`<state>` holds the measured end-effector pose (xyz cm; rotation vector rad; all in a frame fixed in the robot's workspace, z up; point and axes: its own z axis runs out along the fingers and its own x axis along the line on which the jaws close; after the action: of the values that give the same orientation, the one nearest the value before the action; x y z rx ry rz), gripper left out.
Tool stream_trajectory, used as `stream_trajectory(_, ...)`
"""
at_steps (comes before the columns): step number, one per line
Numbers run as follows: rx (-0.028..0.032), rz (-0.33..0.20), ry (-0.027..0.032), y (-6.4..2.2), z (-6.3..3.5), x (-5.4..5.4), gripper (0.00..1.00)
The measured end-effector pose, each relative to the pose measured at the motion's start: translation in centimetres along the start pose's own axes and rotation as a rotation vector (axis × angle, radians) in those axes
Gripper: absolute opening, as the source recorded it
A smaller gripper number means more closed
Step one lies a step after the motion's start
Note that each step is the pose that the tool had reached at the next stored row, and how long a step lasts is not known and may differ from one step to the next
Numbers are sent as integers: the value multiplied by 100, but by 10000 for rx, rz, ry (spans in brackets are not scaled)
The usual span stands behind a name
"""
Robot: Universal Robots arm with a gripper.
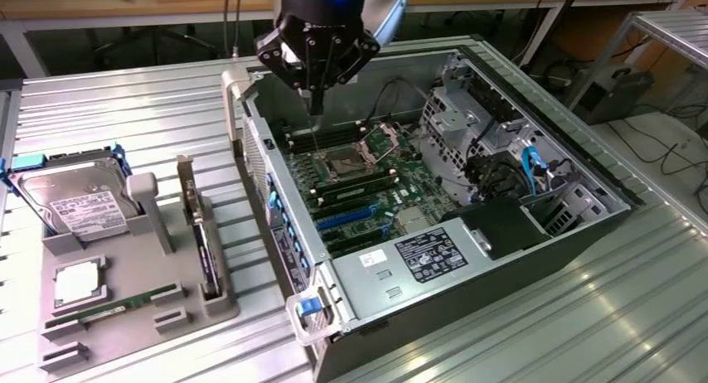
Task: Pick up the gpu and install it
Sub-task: 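Reach for the gpu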
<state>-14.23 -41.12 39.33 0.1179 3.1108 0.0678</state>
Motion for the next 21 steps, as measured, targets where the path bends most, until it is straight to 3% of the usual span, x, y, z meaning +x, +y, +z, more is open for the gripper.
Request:
stream_trajectory(4,-1,-1,-10,-55,-7,192,11)
stream_trajectory(21,-3,-2,-42,-231,-5,832,11)
